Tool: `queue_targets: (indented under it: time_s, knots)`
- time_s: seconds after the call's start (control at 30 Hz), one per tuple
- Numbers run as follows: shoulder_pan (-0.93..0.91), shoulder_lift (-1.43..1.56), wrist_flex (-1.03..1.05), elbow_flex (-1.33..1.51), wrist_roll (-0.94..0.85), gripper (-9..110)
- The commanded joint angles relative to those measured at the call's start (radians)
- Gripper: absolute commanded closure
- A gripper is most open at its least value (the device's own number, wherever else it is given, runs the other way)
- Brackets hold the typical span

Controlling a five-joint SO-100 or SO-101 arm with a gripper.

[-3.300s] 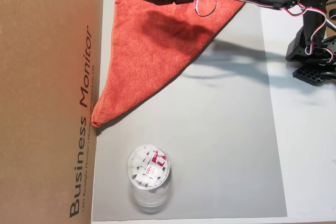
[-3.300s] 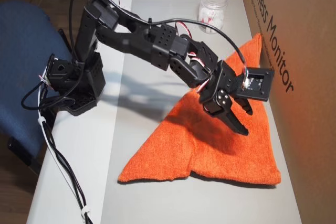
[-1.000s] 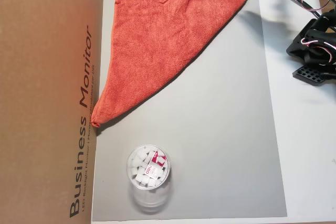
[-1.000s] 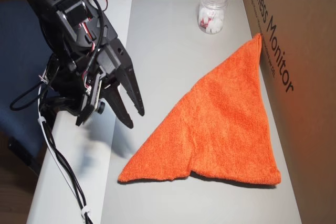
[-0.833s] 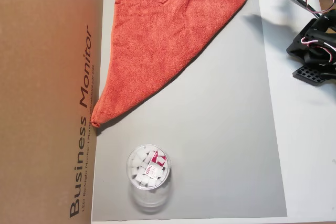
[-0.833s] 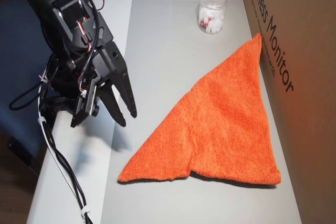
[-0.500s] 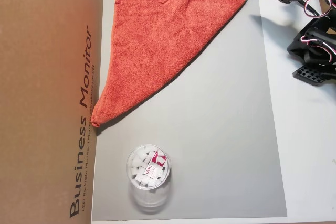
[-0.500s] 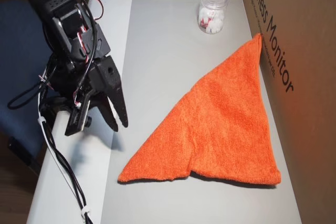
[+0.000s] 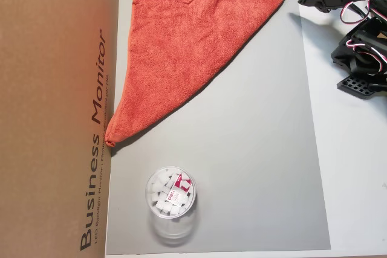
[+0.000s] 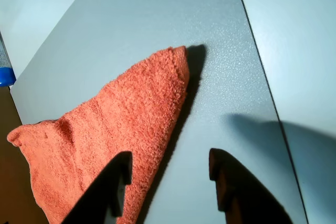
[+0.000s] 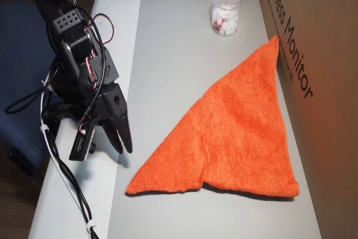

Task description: Fold the blanket.

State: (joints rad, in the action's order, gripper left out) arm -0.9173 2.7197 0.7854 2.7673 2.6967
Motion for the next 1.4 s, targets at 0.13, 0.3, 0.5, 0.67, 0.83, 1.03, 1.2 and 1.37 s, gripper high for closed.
queue_targets:
  time_s: [0.13,0.3,0.5,0.67,0.83,1.03,1.2,1.37]
  knots:
    - [-0.005,-0.121,-0.123,-0.012,0.008,87]
    - [0.006,-0.207,-0.225,-0.014,0.008,87]
    - [0.012,-0.29,-0.313,-0.017,0.005,87]
    - [0.014,-0.359,-0.393,-0.015,-0.006,87]
    - [0.014,-0.436,-0.43,-0.017,-0.008,87]
    - [0.057,-0.494,-0.451,-0.018,-0.008,87]
    - [0.089,-0.52,-0.451,-0.02,-0.008,87]
    - [0.095,-0.563,-0.451,-0.025,-0.008,87]
